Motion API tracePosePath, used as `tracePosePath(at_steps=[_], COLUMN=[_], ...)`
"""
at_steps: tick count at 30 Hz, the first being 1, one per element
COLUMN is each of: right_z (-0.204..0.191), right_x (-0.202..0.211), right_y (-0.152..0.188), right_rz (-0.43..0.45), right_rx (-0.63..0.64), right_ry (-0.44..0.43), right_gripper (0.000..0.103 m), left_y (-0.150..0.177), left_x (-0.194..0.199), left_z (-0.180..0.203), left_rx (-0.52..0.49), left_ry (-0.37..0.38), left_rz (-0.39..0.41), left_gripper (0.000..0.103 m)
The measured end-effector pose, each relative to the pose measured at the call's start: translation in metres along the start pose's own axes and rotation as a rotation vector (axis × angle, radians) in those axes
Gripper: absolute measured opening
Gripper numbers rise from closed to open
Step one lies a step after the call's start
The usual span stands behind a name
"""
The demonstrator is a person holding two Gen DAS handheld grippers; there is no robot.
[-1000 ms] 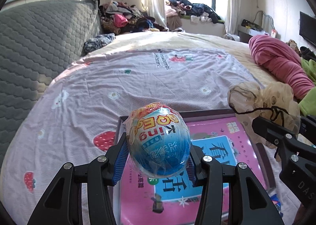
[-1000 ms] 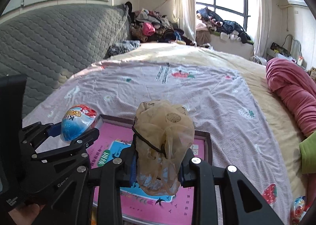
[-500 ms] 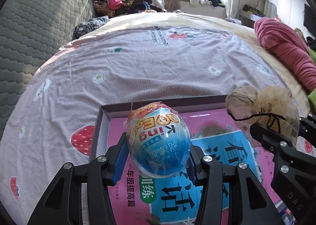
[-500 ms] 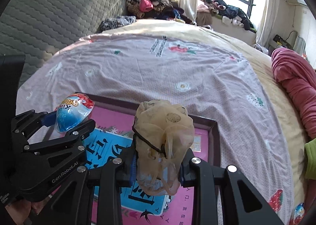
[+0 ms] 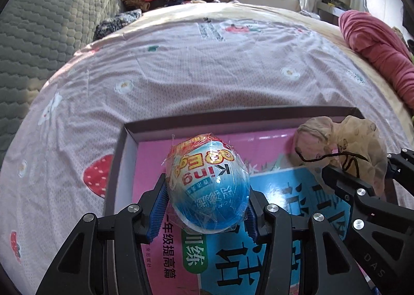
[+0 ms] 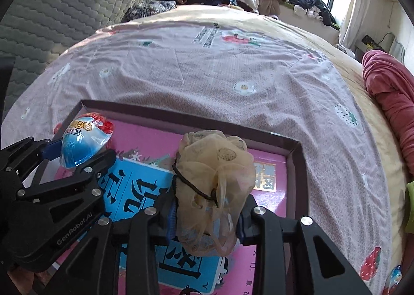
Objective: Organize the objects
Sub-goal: 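Carry the blue egg and mesh bag with both tools over the tray, then open the left tool on the egg while the right tool releases the mesh bag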
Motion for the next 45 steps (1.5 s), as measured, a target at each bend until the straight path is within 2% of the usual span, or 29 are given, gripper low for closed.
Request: tracePosePath(at_steps=[3,5,9,11,12,15,19,22,30,39,45], right_z=[0.001,0.002,0.004,0.004,0.003,0.006,0.011,0.012,0.015,0.018,0.021], right_x=[-0.003,-0.004,-0.005,-0.005,-0.005,-0.001,0.006,0.006,0.015,0.043,0.074], right_y=[0.001,0.001,0.000,0.000,0.000,-0.002,-0.002,0.000,0.005,0.006,0.012], right_rz=[-0.008,-0.016,-0.025,-0.027,-0.029,-0.018,-0.006,-0.012,-0.004,0.032,0.069], right_rx=[-0.009,-0.014,-0.021,-0.018,-0.016,-0.038,-0.064,-0.071,-0.079,-0.061,-0.062], right_ry=[0.004,0.003,0.003,0.003,0.004,-0.007,-0.020,-0.026,-0.035,-0.026,-0.031], right_gripper=[0.036,0.040,0.046,0.051,0.054,0.058,0.072,0.078,0.080,0.082,0.083], left_y=[0.001,0.000,0.001,0.000,0.000,0.000,0.000,0.001,0.004,0.010,0.020], left_x=[-0.003,-0.005,-0.007,-0.007,-0.007,-0.003,0.005,0.009,0.017,0.032,0.064], left_z=[0.000,0.000,-0.002,-0.005,-0.006,-0.008,-0.010,-0.012,-0.009,-0.008,-0.006], left_rx=[0.002,0.000,0.007,0.010,0.015,0.020,0.018,0.020,0.011,0.014,0.027], left_ry=[0.011,0.001,0.001,-0.007,-0.007,-0.021,-0.031,-0.026,0.017,0.026,0.037], left_rz=[-0.017,-0.026,-0.039,-0.036,-0.037,-0.040,-0.025,-0.029,-0.040,-0.034,-0.004], left_gripper=[0.053,0.054,0.062,0.072,0.073,0.075,0.077,0.078,0.080,0.080,0.080])
Point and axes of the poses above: each gripper's, at about its wrist camera, not at the fingertips, and x roughly against the way its jaws point, z to its right, y to its underside, the point moved 1 cm from there along -x, roughly the way its jaws point, and after that the axes turned 10 degrees about y, right-handed, at the moved point
